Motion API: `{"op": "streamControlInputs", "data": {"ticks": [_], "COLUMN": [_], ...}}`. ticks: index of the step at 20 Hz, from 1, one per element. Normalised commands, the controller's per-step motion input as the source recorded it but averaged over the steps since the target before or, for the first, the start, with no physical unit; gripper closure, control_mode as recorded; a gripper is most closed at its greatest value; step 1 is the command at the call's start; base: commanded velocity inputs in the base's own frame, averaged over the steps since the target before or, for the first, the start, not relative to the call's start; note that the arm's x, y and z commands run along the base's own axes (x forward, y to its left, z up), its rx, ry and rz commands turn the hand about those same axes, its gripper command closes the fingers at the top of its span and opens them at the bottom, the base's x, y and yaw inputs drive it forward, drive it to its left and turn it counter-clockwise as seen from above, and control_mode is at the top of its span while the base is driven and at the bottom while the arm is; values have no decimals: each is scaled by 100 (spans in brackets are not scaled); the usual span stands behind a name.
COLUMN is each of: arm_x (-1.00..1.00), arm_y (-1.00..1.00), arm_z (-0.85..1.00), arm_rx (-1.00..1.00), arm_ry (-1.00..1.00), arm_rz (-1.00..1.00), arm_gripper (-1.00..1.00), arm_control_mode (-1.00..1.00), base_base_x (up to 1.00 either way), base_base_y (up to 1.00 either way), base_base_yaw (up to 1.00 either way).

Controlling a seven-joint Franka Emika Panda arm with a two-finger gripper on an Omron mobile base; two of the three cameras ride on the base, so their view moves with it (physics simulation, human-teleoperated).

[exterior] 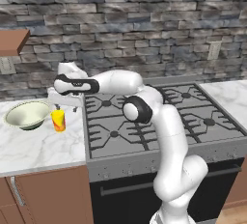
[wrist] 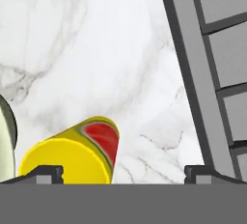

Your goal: Pick the cup and bowl from the counter and place them on the counter next to the sink.

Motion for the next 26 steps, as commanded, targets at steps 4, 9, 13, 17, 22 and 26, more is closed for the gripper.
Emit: {"op": "streamControlInputs", "data": {"ticks": [4, 9, 13, 17, 22, 26], "arm_x": [0, 0, 0, 0, 0, 0], "arm_y": [3, 6, 7, 2, 0, 0], "arm_z": [-29, -39, -40, -26, 0, 0], "arm_rx": [0, 0, 0, 0, 0, 0], "arm_ry": [0, 0, 0, 0, 0, 0], "arm_rz": [0, 0, 0, 0, 0, 0], "arm_gripper": [-100, -100, -100, -100, 100, 100], "arm_control_mode": [-100, -100, -100, -100, -100, -100], "base_base_x": [0, 0, 0, 0, 0, 0], "base_base_y": [0, 0, 0, 0, 0, 0], "base_base_yaw": [0, 0, 0, 0, 0, 0]}}
